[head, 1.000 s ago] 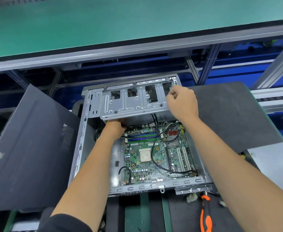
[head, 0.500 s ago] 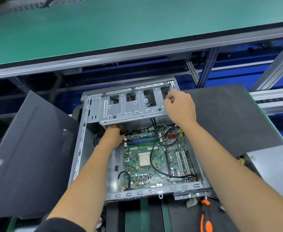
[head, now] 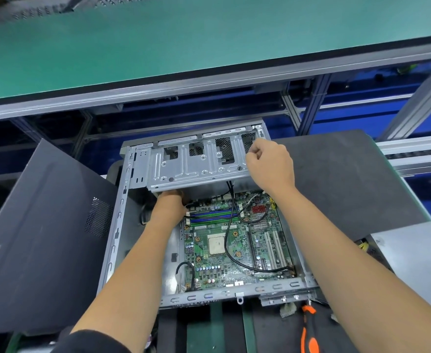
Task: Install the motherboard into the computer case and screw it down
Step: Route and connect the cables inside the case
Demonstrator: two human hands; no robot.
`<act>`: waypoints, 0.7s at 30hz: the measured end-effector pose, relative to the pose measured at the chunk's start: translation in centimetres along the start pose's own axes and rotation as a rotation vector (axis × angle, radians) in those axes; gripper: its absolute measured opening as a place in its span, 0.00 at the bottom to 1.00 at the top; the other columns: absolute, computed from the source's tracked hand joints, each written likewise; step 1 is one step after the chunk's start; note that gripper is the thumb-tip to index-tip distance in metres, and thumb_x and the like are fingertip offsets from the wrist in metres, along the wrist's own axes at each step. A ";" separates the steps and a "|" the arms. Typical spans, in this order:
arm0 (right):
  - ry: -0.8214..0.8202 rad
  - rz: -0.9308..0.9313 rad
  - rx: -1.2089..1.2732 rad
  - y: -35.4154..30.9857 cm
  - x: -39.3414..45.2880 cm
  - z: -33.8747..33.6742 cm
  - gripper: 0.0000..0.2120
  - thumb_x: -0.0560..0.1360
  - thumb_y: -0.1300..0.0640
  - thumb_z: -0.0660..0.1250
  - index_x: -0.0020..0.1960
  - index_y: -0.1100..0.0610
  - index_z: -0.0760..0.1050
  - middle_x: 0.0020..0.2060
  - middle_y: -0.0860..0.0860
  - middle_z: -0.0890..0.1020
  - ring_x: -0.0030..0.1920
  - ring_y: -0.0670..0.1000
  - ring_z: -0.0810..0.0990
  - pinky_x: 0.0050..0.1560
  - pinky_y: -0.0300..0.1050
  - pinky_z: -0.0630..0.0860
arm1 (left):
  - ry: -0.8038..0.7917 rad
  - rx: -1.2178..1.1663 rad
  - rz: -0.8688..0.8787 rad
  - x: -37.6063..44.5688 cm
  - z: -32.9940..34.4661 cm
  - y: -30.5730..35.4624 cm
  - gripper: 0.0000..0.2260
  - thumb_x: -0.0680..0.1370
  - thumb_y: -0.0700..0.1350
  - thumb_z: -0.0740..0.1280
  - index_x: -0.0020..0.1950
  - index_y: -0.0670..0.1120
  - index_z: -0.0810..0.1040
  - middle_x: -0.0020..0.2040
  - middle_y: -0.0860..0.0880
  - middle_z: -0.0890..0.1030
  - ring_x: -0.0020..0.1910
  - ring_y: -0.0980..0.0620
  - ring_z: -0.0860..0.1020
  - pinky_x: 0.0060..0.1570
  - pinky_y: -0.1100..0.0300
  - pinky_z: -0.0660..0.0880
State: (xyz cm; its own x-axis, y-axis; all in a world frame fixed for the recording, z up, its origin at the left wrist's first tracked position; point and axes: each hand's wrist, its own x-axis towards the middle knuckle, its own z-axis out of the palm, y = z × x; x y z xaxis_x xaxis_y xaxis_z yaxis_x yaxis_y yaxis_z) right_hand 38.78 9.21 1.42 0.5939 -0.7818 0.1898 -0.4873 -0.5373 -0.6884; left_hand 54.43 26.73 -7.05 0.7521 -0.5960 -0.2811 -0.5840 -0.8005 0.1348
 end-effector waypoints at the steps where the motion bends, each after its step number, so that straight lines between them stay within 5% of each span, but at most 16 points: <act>1: -0.001 -0.001 -0.002 0.0 0.0 0.0 0.07 0.72 0.60 0.59 0.39 0.54 0.76 0.31 0.49 0.78 0.34 0.53 0.76 0.30 0.40 0.69 | 0.005 0.023 -0.006 0.0 0.0 0.1 0.14 0.76 0.44 0.69 0.61 0.41 0.77 0.57 0.41 0.79 0.57 0.41 0.76 0.52 0.56 0.73; 9: -0.010 -0.009 -0.019 0.0 0.0 0.1 0.07 0.72 0.60 0.59 0.40 0.55 0.76 0.31 0.49 0.78 0.35 0.53 0.76 0.33 0.44 0.73 | -0.033 0.063 -0.022 0.5 0.2 0.7 0.11 0.75 0.38 0.65 0.58 0.41 0.78 0.55 0.40 0.80 0.54 0.40 0.77 0.49 0.54 0.75; 16: -0.006 -0.027 -0.030 0.1 0.0 0.2 0.07 0.71 0.60 0.59 0.38 0.55 0.75 0.29 0.48 0.76 0.34 0.53 0.73 0.30 0.41 0.66 | -0.056 0.111 -0.057 0.8 0.0 1.1 0.12 0.75 0.38 0.65 0.58 0.41 0.76 0.55 0.40 0.80 0.54 0.40 0.78 0.42 0.55 0.73; 21: -0.005 -0.032 -0.036 0.1 -0.1 0.2 0.07 0.71 0.60 0.59 0.38 0.54 0.74 0.29 0.47 0.76 0.34 0.53 0.73 0.30 0.40 0.65 | -0.024 0.055 -0.051 0.0 0.1 0.9 0.14 0.75 0.38 0.67 0.61 0.40 0.76 0.58 0.40 0.78 0.57 0.40 0.77 0.50 0.54 0.74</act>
State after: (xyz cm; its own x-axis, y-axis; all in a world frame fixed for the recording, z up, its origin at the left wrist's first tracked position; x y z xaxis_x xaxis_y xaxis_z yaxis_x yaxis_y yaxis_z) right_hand 38.78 9.28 1.16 0.6128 -0.7624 0.2080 -0.4906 -0.5734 -0.6561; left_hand 53.88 25.98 -6.99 0.7742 -0.5523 -0.3091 -0.5616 -0.8247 0.0671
